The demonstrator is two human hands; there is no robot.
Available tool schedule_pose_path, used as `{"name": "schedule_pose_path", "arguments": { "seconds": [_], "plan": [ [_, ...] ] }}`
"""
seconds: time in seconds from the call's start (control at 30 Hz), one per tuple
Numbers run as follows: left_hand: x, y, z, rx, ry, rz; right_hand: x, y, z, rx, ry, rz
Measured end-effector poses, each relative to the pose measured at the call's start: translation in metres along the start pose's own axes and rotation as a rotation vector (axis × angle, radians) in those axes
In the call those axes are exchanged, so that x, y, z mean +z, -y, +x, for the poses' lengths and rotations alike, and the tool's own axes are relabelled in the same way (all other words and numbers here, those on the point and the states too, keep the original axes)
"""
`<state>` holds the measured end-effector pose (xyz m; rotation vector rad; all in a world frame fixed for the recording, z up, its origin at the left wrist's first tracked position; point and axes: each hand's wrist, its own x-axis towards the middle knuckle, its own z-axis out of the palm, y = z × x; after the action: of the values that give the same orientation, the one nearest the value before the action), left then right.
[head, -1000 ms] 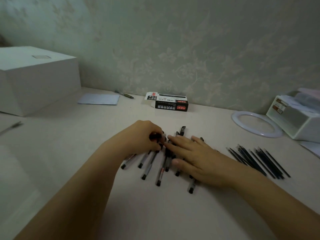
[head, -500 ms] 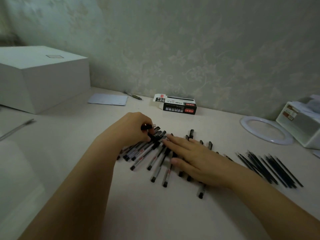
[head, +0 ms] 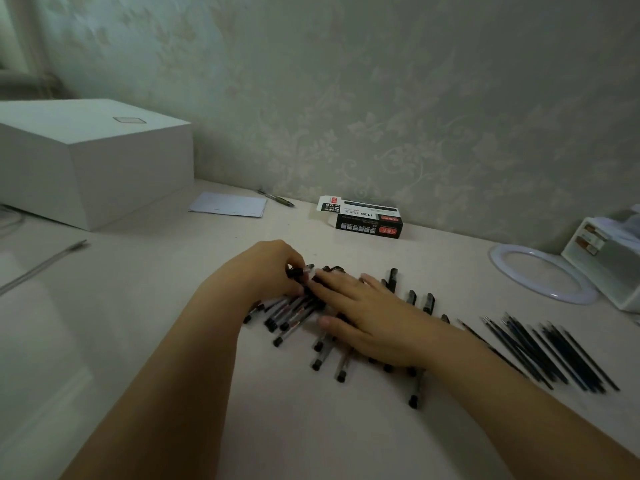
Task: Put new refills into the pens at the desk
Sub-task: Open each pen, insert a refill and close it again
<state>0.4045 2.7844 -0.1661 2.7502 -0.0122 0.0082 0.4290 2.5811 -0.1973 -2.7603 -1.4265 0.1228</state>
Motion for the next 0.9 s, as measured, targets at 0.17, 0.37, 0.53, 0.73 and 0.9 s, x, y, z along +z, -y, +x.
{"name": "schedule_pose_path", "arguments": {
  "seconds": [0.17, 0.37, 0.53, 0.73, 0.9],
  "plan": [
    [-0.006, 0.009, 0.001, -0.037, -0.081, -0.032, 0.004, -0.003, 0.001, 0.014, 0.080, -0.012],
    [-0.007, 0.020, -0.001, -0.173, -0.076, -0.072, -0.003, -0.010, -0.008, 0.028, 0.050, 0.059],
    [-0.005, 0.018, 0.000, -0.192, -0.052, -0.067, -0.002, -0.002, 0.013, 0.027, 0.007, 0.030],
    [-0.006, 0.019, 0.001, -0.203, -0.033, -0.064, 0.003, -0.002, 0.018, 0.006, 0.100, 0.023],
    [-0.006, 0.021, 0.000, -0.257, -0.035, -0.045, 0.001, -0.013, 0.003, 0.017, 0.098, 0.057]
  ]
}}
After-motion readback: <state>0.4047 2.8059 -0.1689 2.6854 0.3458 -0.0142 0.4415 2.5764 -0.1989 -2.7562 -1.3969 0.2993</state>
